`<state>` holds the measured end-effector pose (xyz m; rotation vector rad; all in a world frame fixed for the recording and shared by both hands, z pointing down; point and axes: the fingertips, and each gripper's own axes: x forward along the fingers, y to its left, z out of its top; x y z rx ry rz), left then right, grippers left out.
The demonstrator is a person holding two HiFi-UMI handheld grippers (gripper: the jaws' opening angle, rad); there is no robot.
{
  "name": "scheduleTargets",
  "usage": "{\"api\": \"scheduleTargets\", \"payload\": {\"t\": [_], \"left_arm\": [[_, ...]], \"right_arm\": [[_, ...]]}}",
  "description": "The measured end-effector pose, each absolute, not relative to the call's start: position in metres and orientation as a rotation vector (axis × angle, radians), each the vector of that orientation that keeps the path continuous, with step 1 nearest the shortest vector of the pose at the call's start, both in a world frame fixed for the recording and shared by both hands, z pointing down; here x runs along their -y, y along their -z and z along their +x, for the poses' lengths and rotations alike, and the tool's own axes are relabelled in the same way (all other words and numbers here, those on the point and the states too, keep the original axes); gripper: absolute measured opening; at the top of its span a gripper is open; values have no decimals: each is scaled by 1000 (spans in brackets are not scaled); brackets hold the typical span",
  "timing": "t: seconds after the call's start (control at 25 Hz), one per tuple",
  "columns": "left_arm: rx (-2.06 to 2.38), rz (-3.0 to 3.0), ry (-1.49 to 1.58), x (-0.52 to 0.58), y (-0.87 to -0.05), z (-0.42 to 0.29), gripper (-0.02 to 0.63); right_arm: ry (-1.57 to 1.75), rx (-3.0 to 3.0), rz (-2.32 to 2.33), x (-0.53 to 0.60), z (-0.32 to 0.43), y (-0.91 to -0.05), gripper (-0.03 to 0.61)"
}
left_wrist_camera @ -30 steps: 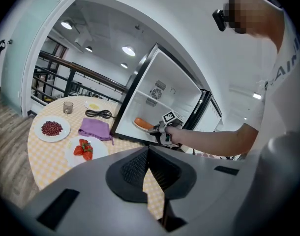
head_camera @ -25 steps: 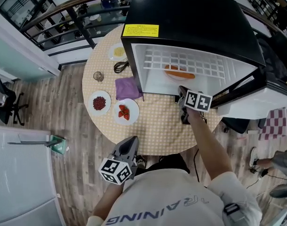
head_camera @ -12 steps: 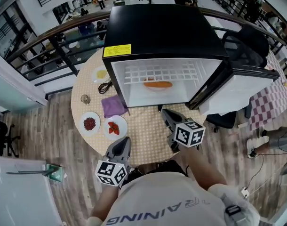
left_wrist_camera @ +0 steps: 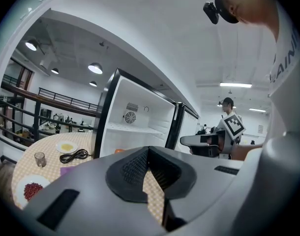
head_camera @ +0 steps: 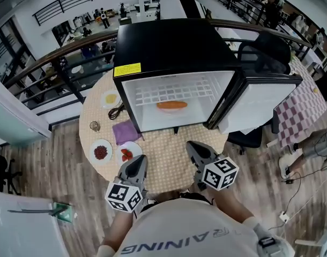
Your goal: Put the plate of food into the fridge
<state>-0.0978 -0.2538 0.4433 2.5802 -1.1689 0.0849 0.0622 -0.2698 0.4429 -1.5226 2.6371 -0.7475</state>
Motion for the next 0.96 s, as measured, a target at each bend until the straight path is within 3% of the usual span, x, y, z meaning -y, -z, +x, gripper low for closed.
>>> {"api": "scheduleTargets", "payload": {"t": [0.96], "left_arm": [[1131, 2566, -37, 250, -444, -94, 8]], "right_arm": [[823, -2692, -1451, 258, 41, -454, 21]]}}
